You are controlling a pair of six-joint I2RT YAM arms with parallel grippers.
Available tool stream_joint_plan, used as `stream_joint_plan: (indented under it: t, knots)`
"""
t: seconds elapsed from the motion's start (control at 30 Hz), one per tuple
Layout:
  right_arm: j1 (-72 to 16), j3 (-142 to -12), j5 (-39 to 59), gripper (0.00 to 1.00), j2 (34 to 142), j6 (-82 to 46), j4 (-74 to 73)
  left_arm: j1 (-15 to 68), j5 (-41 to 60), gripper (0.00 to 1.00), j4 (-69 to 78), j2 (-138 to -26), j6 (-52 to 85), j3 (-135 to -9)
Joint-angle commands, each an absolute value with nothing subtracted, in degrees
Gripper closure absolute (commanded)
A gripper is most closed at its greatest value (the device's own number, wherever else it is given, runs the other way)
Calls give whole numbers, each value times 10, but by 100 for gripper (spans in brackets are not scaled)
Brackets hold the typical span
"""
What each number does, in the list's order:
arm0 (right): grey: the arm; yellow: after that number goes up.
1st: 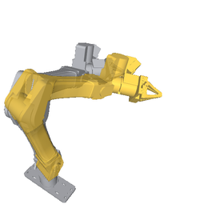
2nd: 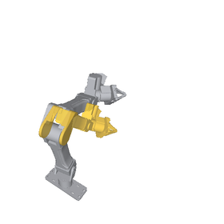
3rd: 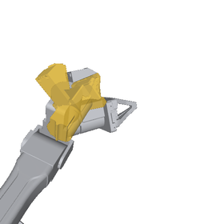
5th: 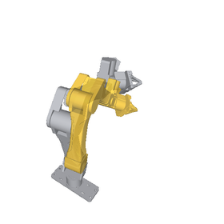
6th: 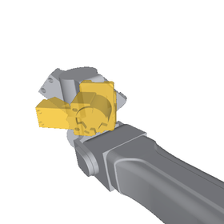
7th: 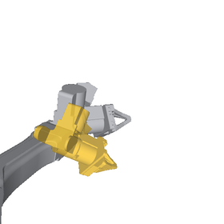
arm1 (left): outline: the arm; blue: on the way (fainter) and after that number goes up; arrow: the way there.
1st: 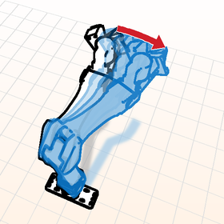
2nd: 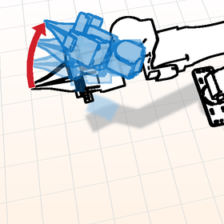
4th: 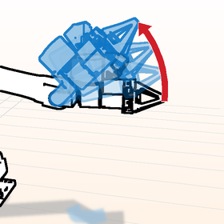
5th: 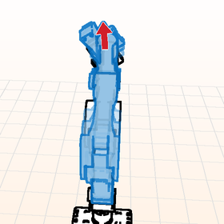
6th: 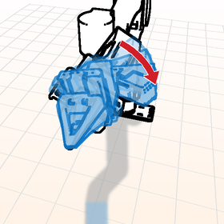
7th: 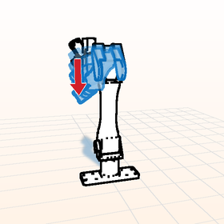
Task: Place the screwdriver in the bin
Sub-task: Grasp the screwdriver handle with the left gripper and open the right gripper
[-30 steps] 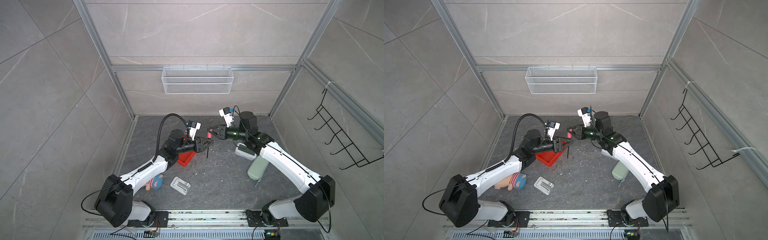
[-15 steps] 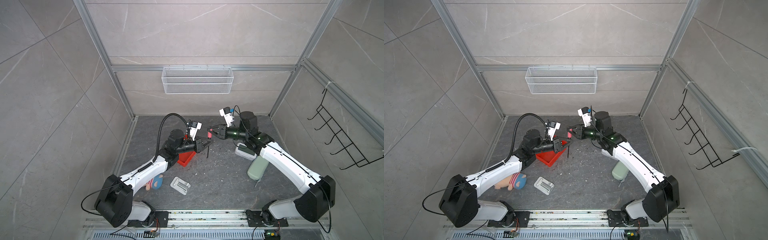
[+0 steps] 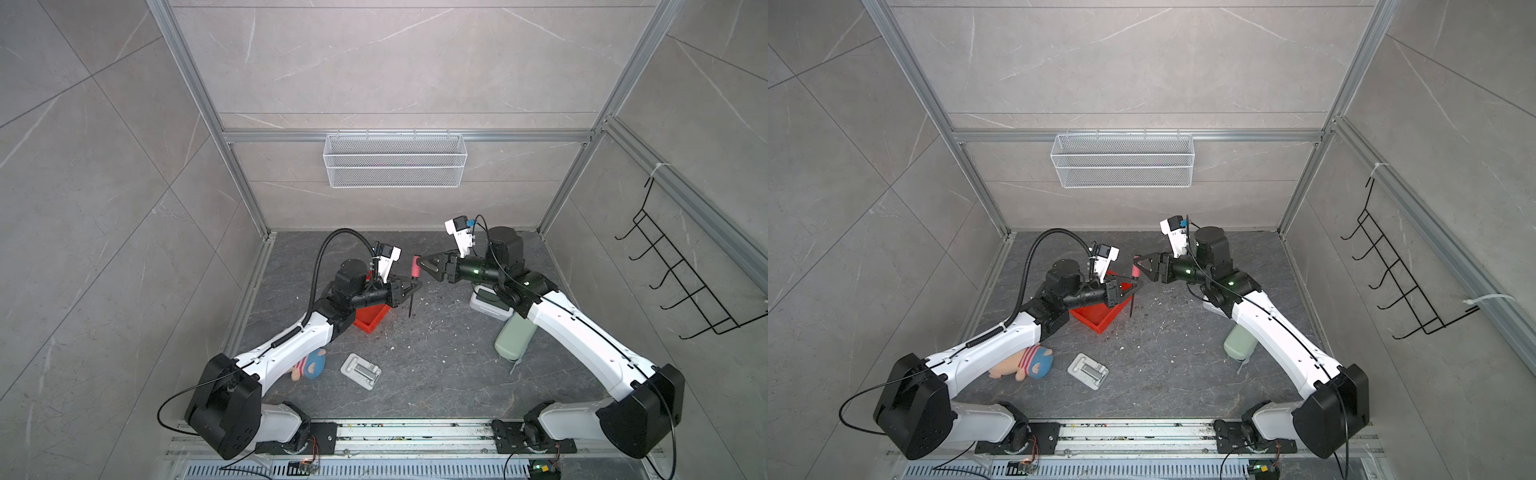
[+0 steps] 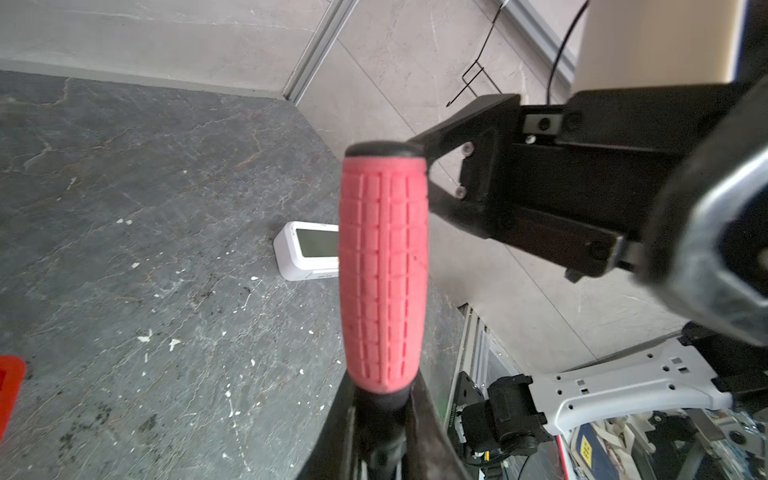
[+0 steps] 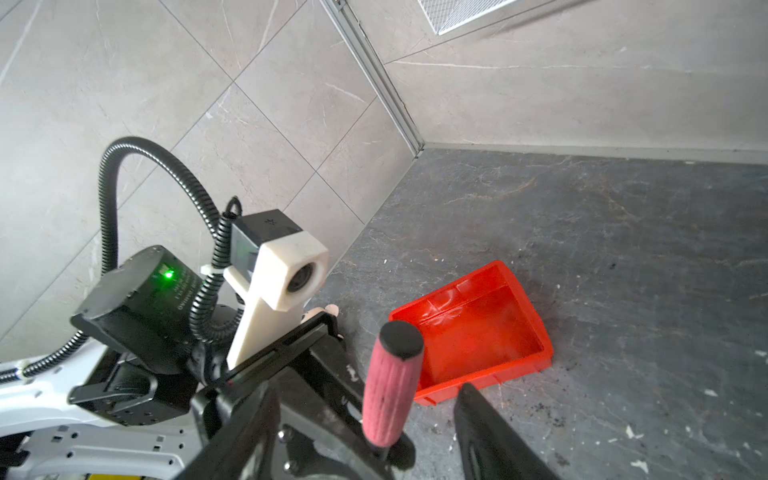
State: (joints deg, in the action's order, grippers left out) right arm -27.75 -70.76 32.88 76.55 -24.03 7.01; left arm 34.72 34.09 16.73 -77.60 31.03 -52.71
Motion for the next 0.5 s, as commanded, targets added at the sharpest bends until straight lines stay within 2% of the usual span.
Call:
stream_joint_plan:
  t: [0.0,0.17,0.33,0.47]
  knots:
    - [-282,-686,306,18,730,-197,71,341,312,100,122,-749,261,-559]
    - [-302,-683,279,1,707,-138,103,331,285,100,25,-751,209,-586]
    - [-329,-681,257,1,694,-98,115,299,264,100,-84,-760,157,-621]
    - [-373,-666,202,1,682,-43,109,274,240,100,-159,-768,105,-646]
